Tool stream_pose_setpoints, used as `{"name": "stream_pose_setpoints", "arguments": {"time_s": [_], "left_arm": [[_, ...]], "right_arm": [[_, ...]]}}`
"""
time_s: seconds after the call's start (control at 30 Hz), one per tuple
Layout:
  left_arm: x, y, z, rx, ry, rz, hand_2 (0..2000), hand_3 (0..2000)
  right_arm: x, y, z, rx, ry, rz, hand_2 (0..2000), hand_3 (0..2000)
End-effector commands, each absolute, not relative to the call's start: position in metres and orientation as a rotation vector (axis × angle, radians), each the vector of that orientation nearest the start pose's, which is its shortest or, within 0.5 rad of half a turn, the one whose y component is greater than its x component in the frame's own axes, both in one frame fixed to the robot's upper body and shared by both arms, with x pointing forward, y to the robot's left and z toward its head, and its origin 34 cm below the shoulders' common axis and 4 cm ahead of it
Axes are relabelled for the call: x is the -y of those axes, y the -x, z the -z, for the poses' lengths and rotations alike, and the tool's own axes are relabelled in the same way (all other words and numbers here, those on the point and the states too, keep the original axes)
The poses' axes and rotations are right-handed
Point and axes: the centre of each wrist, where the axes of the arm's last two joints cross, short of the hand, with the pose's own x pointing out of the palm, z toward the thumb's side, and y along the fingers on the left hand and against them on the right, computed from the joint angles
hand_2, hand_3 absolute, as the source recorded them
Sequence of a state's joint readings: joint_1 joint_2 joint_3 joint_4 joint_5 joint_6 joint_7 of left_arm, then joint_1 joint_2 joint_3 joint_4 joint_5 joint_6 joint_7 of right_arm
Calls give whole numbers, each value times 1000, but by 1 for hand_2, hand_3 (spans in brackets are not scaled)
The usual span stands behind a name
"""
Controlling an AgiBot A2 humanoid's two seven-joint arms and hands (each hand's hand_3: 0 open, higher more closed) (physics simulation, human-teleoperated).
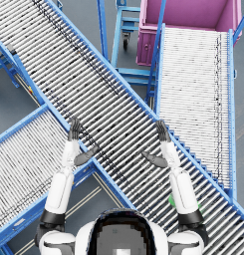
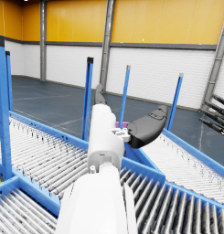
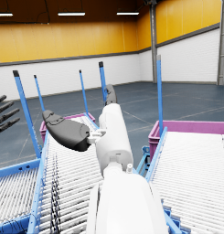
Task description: Pick up the oil and place it on the left assembly line, put the cola on the right, and keep Sprite still
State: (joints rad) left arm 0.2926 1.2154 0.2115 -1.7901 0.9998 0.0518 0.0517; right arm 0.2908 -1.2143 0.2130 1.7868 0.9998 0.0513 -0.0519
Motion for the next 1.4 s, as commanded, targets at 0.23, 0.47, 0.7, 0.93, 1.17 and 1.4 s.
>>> {"name": "stream_pose_setpoints", "arguments": {"time_s": [0.23, 0.47, 0.7, 0.93, 1.17, 1.4], "left_arm": [[-199, -254, -298, 765, -331, 1787, 0, 0], [-213, -253, -332, 832, -504, 1669, 0, 0], [-232, -259, -347, 644, -759, 1446, 0, 0], [-244, -260, -353, 581, -827, 1344, 0, 0], [-246, -261, -347, 561, -811, 1339, 0, 0], [-246, -262, -350, 568, -815, 1333, 0, 0]], "right_arm": [[196, -250, -290, 740, 319, -1814, 0, 0], [207, -246, -322, 810, 487, -1703, 0, 0], [228, -250, -336, 625, 752, -1469, 0, 0], [241, -251, -341, 560, 821, -1362, 0, 0], [243, -252, -333, 537, 801, -1357, 0, 0], [243, -252, -332, 534, 794, -1354, 0, 0]]}}
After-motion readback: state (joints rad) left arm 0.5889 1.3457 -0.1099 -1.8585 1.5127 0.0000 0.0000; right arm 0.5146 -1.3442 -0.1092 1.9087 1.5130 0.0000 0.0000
